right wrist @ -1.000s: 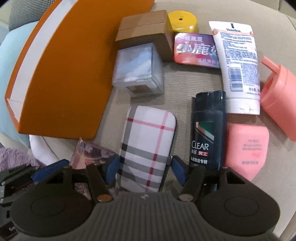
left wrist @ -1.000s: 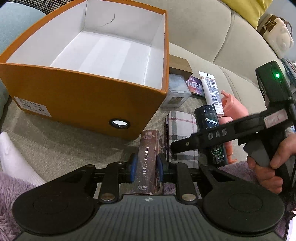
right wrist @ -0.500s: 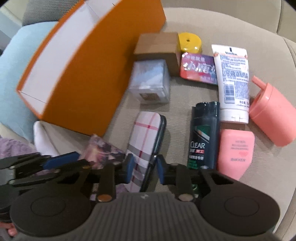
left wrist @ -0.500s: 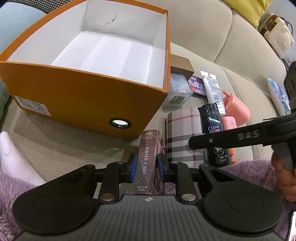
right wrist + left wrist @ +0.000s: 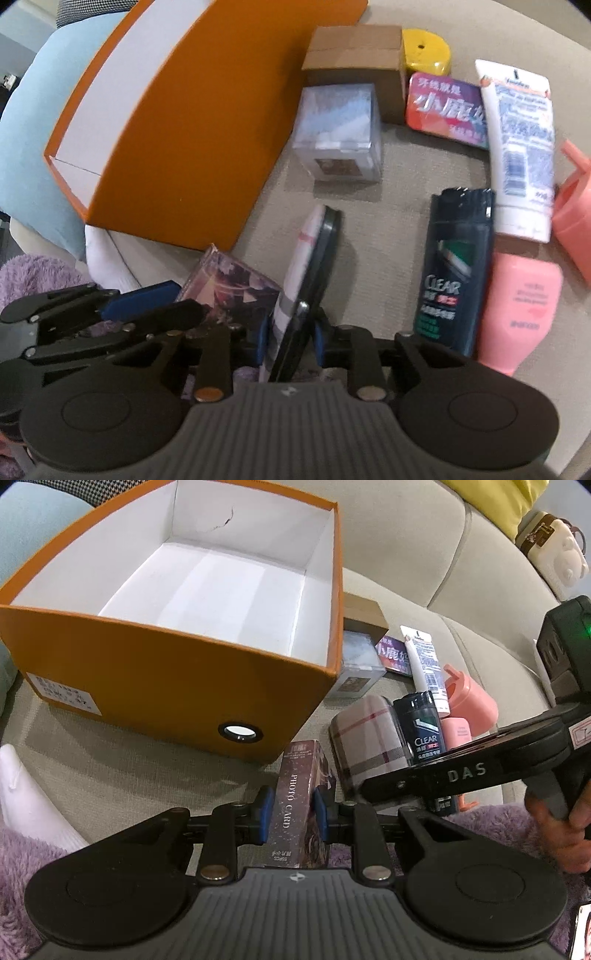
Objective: Organize rigid objects
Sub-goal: 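Carry the photo card box and plaid case with both tools into the orange shoebox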
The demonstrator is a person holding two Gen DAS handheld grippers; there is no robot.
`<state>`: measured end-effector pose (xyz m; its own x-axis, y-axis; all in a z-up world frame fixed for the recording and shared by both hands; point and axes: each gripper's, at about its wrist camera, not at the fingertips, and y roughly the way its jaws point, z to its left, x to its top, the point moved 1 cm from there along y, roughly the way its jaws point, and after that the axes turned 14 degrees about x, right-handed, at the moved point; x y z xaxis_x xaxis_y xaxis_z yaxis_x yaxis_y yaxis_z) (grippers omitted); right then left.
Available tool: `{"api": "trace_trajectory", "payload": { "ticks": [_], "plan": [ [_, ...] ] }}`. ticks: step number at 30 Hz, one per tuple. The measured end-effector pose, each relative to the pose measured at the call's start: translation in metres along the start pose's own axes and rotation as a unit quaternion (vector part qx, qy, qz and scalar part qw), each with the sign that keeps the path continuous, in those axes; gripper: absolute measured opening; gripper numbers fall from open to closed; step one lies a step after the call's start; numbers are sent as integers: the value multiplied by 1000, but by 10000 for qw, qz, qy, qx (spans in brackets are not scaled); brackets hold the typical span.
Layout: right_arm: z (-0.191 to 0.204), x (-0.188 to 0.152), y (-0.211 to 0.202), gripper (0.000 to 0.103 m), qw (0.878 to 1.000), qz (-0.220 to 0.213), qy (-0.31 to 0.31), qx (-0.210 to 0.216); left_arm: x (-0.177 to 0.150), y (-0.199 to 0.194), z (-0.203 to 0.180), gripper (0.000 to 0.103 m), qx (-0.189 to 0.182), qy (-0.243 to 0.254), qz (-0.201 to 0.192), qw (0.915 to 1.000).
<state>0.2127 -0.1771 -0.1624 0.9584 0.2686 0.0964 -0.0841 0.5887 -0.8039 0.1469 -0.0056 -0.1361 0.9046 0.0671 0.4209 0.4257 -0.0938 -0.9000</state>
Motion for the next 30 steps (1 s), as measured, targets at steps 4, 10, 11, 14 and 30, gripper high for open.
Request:
{"api": "trace_trajectory", "payload": {
  "ticks": [4, 10, 11, 14, 30],
  "plan": [
    [-10, -8, -13, 20, 9999, -21, 105, -101, -2, -12, 0, 25, -118, -73, -134, 9998],
    [-4, -16, -35, 20, 9994, -214, 151, -213, 2, -45, 1, 25, -404, -189, -400, 9982],
    [-3, -16, -44, 20, 9993, -246, 114, -238, 2, -51, 1, 25, -466, -213, -437, 9977],
    [11, -20, -58, 20, 9989, -380, -28, -285, 5, -66, 1, 25, -635, -340, -533, 9960],
    [75, 11, -116, 20, 9924, -1166, -360, -129, 62, -116, 17, 25, -636, -351, -1284, 9891]
  ]
}}
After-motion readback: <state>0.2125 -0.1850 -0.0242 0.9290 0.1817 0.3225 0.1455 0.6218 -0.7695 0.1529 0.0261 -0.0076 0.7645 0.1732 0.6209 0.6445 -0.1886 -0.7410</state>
